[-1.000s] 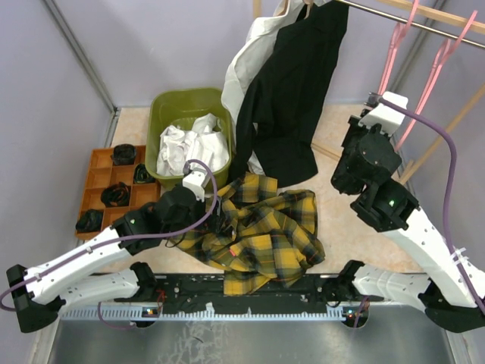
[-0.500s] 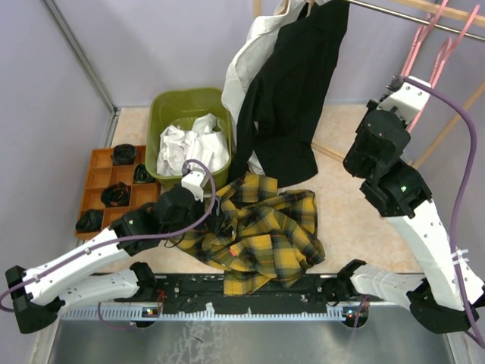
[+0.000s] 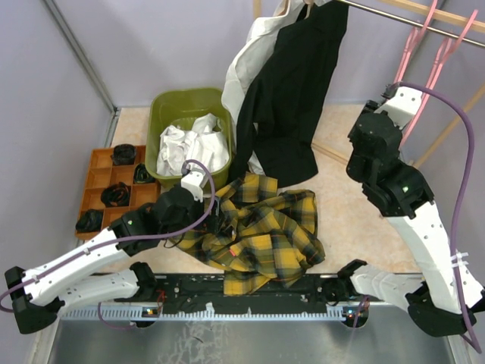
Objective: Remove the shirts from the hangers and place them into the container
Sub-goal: Place the hanger at the clothesline, then pick up the shirt from the center of the board.
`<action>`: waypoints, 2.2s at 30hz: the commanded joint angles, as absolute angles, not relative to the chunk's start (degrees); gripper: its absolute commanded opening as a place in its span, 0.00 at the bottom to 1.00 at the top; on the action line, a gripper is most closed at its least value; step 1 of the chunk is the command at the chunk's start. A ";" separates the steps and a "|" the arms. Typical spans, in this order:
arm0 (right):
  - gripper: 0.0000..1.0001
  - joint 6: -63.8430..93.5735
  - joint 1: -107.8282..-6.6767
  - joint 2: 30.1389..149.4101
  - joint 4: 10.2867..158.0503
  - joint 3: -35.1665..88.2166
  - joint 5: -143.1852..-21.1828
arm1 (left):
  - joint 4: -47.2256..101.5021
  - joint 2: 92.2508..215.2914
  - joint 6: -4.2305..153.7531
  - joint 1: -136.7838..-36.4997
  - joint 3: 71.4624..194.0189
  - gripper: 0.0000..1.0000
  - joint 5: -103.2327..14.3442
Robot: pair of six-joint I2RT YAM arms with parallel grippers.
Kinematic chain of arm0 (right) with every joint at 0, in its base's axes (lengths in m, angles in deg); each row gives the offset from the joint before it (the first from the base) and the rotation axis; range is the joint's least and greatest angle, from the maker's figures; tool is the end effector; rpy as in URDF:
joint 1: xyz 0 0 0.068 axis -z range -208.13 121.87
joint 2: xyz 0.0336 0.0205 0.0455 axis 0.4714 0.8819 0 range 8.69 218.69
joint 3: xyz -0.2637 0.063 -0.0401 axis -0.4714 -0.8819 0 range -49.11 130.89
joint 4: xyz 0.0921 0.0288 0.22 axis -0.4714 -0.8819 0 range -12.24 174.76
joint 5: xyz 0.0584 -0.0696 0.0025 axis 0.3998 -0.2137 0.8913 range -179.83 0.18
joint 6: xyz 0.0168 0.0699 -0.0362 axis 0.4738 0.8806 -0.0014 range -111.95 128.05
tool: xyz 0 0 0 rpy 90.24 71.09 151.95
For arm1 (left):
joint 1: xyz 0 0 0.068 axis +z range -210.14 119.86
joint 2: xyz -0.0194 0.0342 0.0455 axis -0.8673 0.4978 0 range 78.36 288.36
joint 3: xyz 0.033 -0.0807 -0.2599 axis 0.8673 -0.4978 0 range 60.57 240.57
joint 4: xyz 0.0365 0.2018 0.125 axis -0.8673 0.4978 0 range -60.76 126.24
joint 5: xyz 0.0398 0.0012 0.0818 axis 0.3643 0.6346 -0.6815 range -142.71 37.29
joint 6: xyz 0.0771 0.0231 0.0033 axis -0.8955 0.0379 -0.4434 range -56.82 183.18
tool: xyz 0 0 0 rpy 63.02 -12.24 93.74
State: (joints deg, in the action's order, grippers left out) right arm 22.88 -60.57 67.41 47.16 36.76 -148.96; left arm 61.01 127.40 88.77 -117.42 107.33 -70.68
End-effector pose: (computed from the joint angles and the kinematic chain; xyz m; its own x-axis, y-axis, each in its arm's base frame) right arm 0.1673 0.0358 0.4751 -0.0360 0.1327 -0.9905 0.4617 0.8812 0.1013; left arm 0.1190 -0.1454 0.2865 -0.5590 0.1097 -0.8219 0.4663 0.8612 -0.2021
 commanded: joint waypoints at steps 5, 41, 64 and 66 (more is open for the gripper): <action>0.67 22.89 -60.03 62.90 46.53 39.00 -139.23 | 60.21 126.88 89.06 -117.54 107.29 0.99 -70.04; 0.95 19.87 -60.05 33.48 48.57 21.01 -87.69 | 54.82 141.81 85.58 -117.53 109.09 0.99 -53.56; 0.96 23.68 -60.03 38.03 44.23 10.07 -65.80 | 49.99 177.68 87.90 -121.49 106.87 0.43 -52.47; 0.96 23.54 -60.07 38.94 43.25 9.23 -65.05 | 50.53 177.77 88.37 -122.69 107.19 0.22 -54.11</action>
State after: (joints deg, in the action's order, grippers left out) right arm 22.68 -60.46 37.80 42.98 10.05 -68.46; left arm 49.80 171.16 87.10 -119.84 110.63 -55.08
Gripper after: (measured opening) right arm 0.963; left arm 0.366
